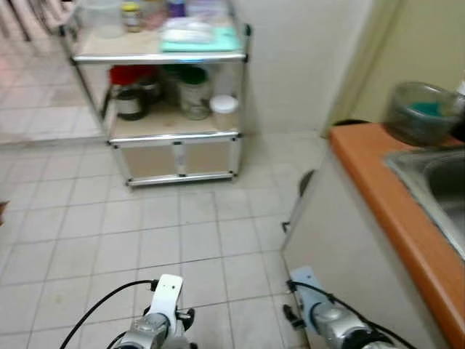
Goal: Kitchen organization
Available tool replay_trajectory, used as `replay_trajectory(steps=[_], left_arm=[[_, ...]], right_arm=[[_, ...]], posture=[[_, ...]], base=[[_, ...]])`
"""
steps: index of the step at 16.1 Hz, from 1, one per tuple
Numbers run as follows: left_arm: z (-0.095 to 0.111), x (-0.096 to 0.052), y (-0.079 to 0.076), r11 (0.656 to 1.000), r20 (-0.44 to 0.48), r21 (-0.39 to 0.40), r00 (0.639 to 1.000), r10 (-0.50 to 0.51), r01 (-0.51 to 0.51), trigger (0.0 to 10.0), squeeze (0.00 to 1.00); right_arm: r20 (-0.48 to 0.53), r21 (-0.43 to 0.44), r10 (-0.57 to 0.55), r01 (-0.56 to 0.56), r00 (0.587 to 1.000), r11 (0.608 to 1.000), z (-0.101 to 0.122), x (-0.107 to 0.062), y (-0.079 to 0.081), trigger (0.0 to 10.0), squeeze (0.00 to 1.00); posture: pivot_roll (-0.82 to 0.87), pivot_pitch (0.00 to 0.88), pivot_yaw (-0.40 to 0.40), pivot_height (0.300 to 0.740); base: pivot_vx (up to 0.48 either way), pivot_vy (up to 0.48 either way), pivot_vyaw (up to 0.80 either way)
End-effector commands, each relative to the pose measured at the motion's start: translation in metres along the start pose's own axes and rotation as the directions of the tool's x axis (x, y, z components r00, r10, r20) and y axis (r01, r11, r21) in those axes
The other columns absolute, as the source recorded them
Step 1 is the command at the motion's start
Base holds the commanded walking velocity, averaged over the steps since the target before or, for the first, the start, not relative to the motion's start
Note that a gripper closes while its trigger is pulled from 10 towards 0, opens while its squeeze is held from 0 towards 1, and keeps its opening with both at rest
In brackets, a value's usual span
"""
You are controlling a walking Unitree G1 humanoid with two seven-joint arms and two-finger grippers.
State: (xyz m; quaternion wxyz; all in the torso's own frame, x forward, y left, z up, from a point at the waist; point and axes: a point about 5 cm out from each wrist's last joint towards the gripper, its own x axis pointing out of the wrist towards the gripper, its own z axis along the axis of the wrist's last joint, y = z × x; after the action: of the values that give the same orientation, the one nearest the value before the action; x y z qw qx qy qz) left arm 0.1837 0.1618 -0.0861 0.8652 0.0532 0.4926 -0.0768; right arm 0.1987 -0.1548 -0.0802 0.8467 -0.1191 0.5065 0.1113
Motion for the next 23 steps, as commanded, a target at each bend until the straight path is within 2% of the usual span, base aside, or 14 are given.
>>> replay_trajectory(steps=[1, 5, 8, 10, 13, 14, 16, 18, 19, 21, 22, 23], left_arm=[[-0.006, -0.001, 0.006, 1.0, -0.022, -0.006, 1.0, 0.013, -0.013, 10.0, 0.0], [-0.007, -0.001, 0.006, 1.0, -0.026, -0.001, 1.0, 0.01, -0.01, 10.0, 0.0], [-0.006, -0.001, 0.006, 1.0, -0.025, 0.012, 1.0, 0.007, -0.007, 10.0, 0.0], [-0.006, -0.001, 0.006, 1.0, -0.019, 0.012, 1.0, 0.014, -0.013, 10.0, 0.0], [0.007, -0.001, 0.01, 0.999, 0.06, 0.029, 0.998, 0.018, -0.02, 10.0, 0.0], [0.016, -0.001, 0.01, 0.998, 0.107, 0.067, 0.994, 0.001, -0.009, 10.0, 0.0], [0.031, -0.003, 0.011, 0.996, 0.189, 0.084, 0.982, -0.001, -0.016, 10.0, 0.0], [0.067, -0.012, 0.021, 0.998, 0.371, 0.047, 0.928, 0.021, -0.041, 10.0, 0.0], [0.089, -0.023, 0.024, 0.998, 0.48, 0.044, 0.877, 0.016, -0.043, 10.0, 0.0], [0.109, -0.037, 0.024, 0.997, 0.57, 0.052, 0.822, 0.014, -0.054, 10.0, 0.0], [0.121, -0.048, 0.023, 0.997, 0.622, 0.051, 0.783, 0.016, -0.06, 10.0, 0.0], [0.143, -0.074, 0.02, 0.995, 0.707, 0.065, 0.707, 0.003, -0.069, 10.0, 0.0]], right_arm=[[0.011, 0.016, 0.01, -0.01, 1.0, 1.0, 0.002, 0.0, 0.004, 10.0, 0.0], [0.01, 0.001, 0.023, -0.023, 1.0, 1.0, 0.003, 0.001, 0.006, 10.0, 0.0], [0.035, 0.041, 0.036, -0.037, 0.999, 0.998, 0.009, 0.001, 0.007, 10.0, 0.0], [0.068, 0.052, 0.055, -0.058, 0.996, 0.997, 0.014, 0.001, 0.008, 10.0, 0.0], [0.154, -0.02, 0.104, -0.102, 0.983, 0.995, 0.033, -0.001, 0.008, 10.0, 0.0], [0.175, -0.084, 0.126, -0.112, 0.976, 0.99, 0.04, -0.002, 0.007, 10.0, 0.0], [0.231, -0.119, 0.149, -0.124, 0.961, 0.985, 0.052, -0.004, 0.003, 10.0, 0.0], [0.406, -0.159, 0.232, -0.182, 0.884, 0.97, 0.089, -0.016, 0.003, 10.0, 0.0], [0.507, -0.177, 0.281, -0.221, 0.815, 0.959, 0.112, -0.026, 0.004, 10.0, 0.0], [0.582, -0.193, 0.301, -0.232, 0.755, 0.953, 0.129, -0.037, 0.005, 10.0, 0.0], [0.63, -0.198, 0.311, -0.24, 0.712, 0.95, 0.14, -0.047, 0.006, 10.0, 0.0], [0.732, -0.188, 0.304, -0.248, 0.609, 0.95, 0.162, -0.072, 0.007, 10.0, 0.0]], posture=[[0.03, 0.0, -0.018, 0.74], [0.03, 0.0, -0.02, 0.74], [0.03, 0.0, -0.018, 0.74], [0.03, 0.0, -0.018, 0.74], [0.01, 0.0, -0.018, 0.74], [0.0, 0.0, -0.024, 0.74], [-0.02, 0.0, -0.026, 0.74], [-0.06, 0.0, -0.016, 0.74], [-0.07, 0.0, -0.011, 0.74], [-0.07, 0.0, -0.005, 0.74], [-0.08, 0.0, 0.001, 0.74], [-0.09, 0.0, 0.01, 0.74]], base=[[0.0, 0.48, 0.0], [0.0, 0.438, 0.0], [0.0, 0.0, 0.0], [0.0, 0.0, -0.73], [0.0, 0.0, -0.73], [0.0, 0.0, -0.73], [0.0, 0.0, -0.73], [0.0, 0.0, -0.73], [0.0, 0.0, -0.73], [0.0, 0.0, -0.73], [0.0, 0.0, -0.73], [0.0, 0.0, -0.73]])
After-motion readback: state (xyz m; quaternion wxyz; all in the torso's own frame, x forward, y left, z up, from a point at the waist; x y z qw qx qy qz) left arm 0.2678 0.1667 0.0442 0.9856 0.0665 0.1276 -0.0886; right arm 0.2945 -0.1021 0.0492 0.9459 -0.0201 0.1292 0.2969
